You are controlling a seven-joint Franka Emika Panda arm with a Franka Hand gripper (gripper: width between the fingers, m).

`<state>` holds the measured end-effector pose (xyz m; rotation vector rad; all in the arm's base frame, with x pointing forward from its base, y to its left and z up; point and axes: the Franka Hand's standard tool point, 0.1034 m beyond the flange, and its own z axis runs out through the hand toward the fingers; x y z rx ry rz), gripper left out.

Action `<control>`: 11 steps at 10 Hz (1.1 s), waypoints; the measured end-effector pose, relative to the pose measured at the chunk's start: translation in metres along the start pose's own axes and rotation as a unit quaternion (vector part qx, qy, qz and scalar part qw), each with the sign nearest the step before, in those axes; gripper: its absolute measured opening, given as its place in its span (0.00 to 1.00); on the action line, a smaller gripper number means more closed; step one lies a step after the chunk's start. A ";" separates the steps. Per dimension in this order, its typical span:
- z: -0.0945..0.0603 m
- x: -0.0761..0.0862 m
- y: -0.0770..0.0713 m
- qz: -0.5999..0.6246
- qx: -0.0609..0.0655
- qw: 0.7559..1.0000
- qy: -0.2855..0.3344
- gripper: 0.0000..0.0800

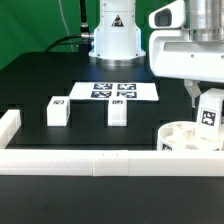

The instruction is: Assemble stool

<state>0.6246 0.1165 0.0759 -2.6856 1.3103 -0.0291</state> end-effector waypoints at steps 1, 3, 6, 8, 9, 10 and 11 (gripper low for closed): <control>0.000 -0.001 0.000 0.052 0.005 0.999 -0.010 0.42; 0.001 -0.001 -0.001 0.141 0.006 0.990 -0.016 0.42; 0.001 0.000 -0.003 0.209 0.001 0.978 -0.020 0.42; 0.001 -0.001 -0.003 0.296 0.002 0.955 -0.027 0.42; 0.002 -0.003 -0.004 0.336 0.001 0.941 -0.027 0.42; 0.003 -0.006 -0.005 0.375 0.000 0.927 -0.026 0.42; 0.004 -0.006 -0.005 0.404 -0.001 0.914 -0.026 0.42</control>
Offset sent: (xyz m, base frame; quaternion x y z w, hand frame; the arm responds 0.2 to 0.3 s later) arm 0.0054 -0.0006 -0.0066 -0.0027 -0.0004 0.2527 0.9675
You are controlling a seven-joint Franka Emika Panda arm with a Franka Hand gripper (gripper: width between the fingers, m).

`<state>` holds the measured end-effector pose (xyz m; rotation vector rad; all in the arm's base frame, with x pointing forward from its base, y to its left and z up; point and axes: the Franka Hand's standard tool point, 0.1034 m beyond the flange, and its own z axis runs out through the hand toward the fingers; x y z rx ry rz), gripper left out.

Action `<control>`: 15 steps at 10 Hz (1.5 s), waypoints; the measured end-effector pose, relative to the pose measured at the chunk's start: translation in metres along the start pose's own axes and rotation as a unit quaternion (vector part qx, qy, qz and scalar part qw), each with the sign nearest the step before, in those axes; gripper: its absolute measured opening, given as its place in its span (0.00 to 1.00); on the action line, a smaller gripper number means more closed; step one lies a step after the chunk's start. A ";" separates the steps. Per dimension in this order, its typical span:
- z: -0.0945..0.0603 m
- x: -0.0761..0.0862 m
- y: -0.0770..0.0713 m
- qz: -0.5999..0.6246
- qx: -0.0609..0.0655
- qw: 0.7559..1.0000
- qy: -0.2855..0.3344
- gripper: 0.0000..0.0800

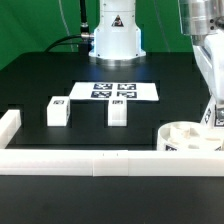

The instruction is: Assemble stool

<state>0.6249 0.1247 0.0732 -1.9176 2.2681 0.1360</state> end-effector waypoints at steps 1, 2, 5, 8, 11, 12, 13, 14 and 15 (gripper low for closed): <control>0.000 0.001 -0.001 0.039 -0.002 0.999 0.000 0.42; 0.000 0.000 -0.001 0.052 -0.003 0.999 -0.004 0.42; -0.008 -0.002 -0.001 0.000 -0.010 1.000 -0.006 0.68; -0.032 -0.011 -0.005 -0.120 -0.001 0.993 -0.014 0.80; -0.030 -0.010 -0.004 -0.225 0.000 0.974 -0.013 0.81; -0.028 -0.011 -0.004 -0.260 0.001 0.965 -0.010 0.81; -0.021 -0.015 -0.002 -0.323 0.002 0.947 -0.003 0.81; -0.020 -0.017 0.000 -0.374 -0.001 0.927 -0.001 0.81; -0.020 -0.018 -0.001 -0.428 -0.002 0.904 0.003 0.81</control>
Offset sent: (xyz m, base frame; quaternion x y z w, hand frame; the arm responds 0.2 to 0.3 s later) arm 0.0000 0.0000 0.0000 0.0000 0.0000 0.0000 1.0000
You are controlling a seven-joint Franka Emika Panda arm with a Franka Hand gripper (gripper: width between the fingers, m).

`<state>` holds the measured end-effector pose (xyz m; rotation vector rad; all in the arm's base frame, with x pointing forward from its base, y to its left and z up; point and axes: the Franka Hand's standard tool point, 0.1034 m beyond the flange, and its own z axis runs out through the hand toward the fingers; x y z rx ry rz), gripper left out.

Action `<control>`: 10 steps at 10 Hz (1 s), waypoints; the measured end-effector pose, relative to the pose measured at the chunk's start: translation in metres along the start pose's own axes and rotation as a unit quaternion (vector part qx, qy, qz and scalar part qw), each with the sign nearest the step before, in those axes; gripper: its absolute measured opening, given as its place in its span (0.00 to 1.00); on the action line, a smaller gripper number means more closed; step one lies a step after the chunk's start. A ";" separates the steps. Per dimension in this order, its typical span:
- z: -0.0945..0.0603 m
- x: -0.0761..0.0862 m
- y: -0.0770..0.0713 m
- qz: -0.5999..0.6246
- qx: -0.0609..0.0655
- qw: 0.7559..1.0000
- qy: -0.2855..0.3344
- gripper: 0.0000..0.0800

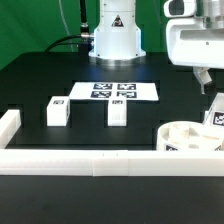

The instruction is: Assemble stool

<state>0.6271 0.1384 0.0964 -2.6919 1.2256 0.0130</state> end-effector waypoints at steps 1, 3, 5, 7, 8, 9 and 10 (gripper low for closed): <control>0.000 0.000 0.000 -0.066 0.000 0.998 0.000 0.81; -0.004 0.001 -0.004 -0.193 0.003 0.981 0.000 0.81; -0.004 0.004 -0.002 -0.283 0.002 0.959 0.001 0.81; -0.003 0.005 -0.001 -0.345 0.002 0.939 0.001 0.81; -0.003 0.005 -0.001 -0.370 0.000 0.929 0.003 0.81; -0.003 0.003 -0.002 -0.449 -0.012 0.893 0.009 0.81; -0.001 -0.002 -0.004 -0.505 -0.016 0.863 0.008 0.81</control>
Offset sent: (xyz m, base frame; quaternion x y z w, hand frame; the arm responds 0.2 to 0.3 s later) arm -0.0082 0.0139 0.0050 0.0499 -0.0545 -0.2362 0.9689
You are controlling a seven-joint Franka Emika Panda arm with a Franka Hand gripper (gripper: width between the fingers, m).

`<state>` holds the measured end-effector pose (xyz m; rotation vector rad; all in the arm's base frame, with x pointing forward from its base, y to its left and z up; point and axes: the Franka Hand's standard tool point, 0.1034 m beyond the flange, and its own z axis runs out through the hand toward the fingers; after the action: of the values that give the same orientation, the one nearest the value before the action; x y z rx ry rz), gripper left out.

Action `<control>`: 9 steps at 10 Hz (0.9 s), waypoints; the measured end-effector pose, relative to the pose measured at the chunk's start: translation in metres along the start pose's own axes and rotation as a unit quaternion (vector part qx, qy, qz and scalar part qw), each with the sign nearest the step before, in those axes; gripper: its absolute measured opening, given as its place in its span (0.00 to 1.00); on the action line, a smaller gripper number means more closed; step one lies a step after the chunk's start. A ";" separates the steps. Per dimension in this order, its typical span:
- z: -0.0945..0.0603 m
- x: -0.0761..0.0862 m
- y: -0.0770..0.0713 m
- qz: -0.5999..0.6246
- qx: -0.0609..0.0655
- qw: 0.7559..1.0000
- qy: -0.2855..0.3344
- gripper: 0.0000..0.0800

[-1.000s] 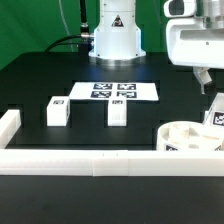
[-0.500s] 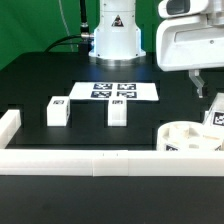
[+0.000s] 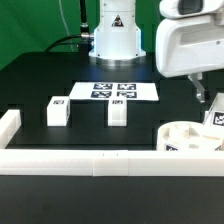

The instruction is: Assemble stool

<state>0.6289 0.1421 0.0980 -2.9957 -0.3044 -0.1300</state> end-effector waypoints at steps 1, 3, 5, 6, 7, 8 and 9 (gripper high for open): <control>0.002 -0.001 -0.003 -0.056 -0.001 0.998 -0.002 0.81; 0.002 -0.002 -0.004 -0.130 -0.005 0.992 -0.006 0.81; 0.003 -0.002 -0.002 -0.171 -0.005 0.985 -0.006 0.81; 0.002 -0.002 0.000 -0.209 -0.009 0.978 -0.008 0.81; 0.003 -0.002 0.002 -0.232 -0.011 0.973 -0.008 0.81; 0.007 0.000 0.006 -0.344 -0.031 0.938 0.000 0.81; 0.008 -0.001 0.006 -0.365 -0.037 0.930 -0.003 0.81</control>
Offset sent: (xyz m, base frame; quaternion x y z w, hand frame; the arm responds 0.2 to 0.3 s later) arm -0.0062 0.0064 0.0054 0.0278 -0.0158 -0.1867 0.9819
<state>0.6304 0.1368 0.0890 -2.7797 -1.4212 -0.2001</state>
